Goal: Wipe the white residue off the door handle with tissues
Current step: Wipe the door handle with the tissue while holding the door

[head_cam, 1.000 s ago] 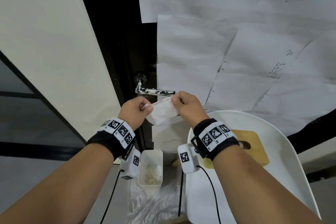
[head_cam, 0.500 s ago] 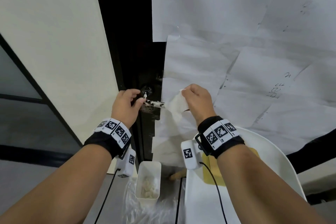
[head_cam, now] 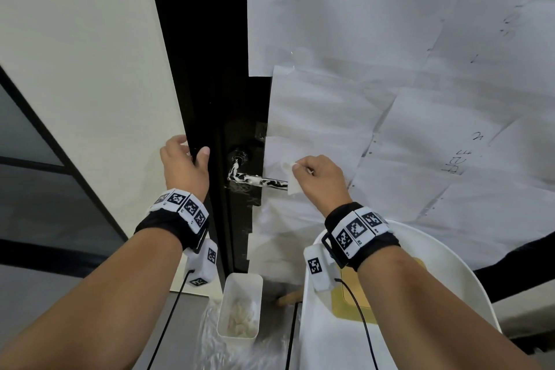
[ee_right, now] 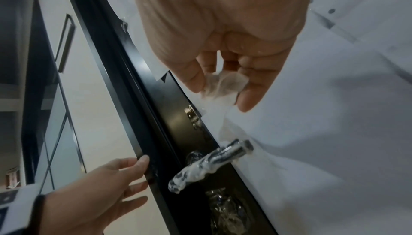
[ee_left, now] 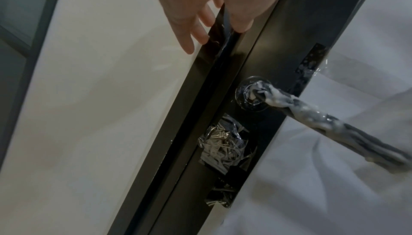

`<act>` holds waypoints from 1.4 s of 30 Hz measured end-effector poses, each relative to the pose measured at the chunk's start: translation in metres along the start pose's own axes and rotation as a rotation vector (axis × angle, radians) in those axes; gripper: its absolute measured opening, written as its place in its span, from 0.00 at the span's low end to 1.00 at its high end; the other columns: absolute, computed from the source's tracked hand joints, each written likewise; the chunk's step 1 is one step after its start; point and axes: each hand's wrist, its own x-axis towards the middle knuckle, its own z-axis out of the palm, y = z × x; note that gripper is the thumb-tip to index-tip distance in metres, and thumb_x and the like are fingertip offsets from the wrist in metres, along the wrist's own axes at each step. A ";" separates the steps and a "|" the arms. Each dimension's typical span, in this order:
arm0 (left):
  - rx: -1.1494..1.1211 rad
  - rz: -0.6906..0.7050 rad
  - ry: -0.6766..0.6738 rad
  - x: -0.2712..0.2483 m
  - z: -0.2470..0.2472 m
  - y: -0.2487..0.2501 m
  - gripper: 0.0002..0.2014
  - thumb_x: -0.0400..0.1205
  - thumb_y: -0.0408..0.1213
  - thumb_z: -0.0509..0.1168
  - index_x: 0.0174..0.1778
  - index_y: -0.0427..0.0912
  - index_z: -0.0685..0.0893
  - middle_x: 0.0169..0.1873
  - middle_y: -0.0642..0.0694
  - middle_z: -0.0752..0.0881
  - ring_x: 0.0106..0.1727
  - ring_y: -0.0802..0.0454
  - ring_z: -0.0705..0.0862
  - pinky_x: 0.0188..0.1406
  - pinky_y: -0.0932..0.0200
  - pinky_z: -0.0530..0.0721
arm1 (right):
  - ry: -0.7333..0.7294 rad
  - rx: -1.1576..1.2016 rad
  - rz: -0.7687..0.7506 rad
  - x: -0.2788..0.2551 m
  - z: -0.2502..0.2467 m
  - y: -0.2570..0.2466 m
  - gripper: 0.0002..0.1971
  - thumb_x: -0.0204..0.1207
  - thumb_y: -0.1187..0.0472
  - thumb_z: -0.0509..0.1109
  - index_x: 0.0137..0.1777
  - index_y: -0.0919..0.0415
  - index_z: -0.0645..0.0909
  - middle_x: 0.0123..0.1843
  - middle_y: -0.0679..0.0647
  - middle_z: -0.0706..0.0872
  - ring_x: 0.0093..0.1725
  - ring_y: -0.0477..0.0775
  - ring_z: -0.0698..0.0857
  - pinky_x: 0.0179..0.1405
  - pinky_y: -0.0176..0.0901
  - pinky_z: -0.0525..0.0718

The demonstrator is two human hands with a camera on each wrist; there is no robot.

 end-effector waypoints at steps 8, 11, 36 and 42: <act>0.054 -0.014 0.022 0.010 0.006 -0.001 0.18 0.81 0.45 0.67 0.61 0.39 0.72 0.57 0.41 0.77 0.50 0.47 0.80 0.49 0.53 0.79 | -0.050 -0.013 -0.060 0.007 0.021 0.017 0.09 0.78 0.56 0.70 0.54 0.56 0.89 0.44 0.38 0.78 0.41 0.34 0.78 0.45 0.22 0.73; 0.094 0.021 0.027 0.012 0.006 0.000 0.17 0.81 0.44 0.66 0.59 0.37 0.72 0.54 0.39 0.76 0.47 0.46 0.77 0.44 0.53 0.76 | -0.106 -0.121 -0.082 0.012 0.029 0.023 0.11 0.79 0.53 0.68 0.56 0.53 0.88 0.50 0.51 0.78 0.50 0.48 0.80 0.55 0.41 0.79; 0.250 0.082 -0.052 0.020 0.000 0.003 0.16 0.80 0.42 0.68 0.51 0.35 0.71 0.50 0.35 0.75 0.37 0.44 0.73 0.35 0.53 0.73 | -0.107 -0.611 -0.274 0.015 0.041 0.019 0.06 0.78 0.66 0.65 0.47 0.64 0.83 0.44 0.58 0.78 0.43 0.58 0.74 0.32 0.48 0.70; 0.254 0.060 -0.052 0.020 0.000 0.004 0.16 0.79 0.42 0.69 0.51 0.36 0.70 0.50 0.36 0.75 0.38 0.44 0.74 0.35 0.52 0.74 | -0.104 -0.636 -0.279 0.007 0.052 0.024 0.06 0.75 0.71 0.67 0.37 0.64 0.79 0.42 0.54 0.68 0.42 0.53 0.64 0.29 0.46 0.69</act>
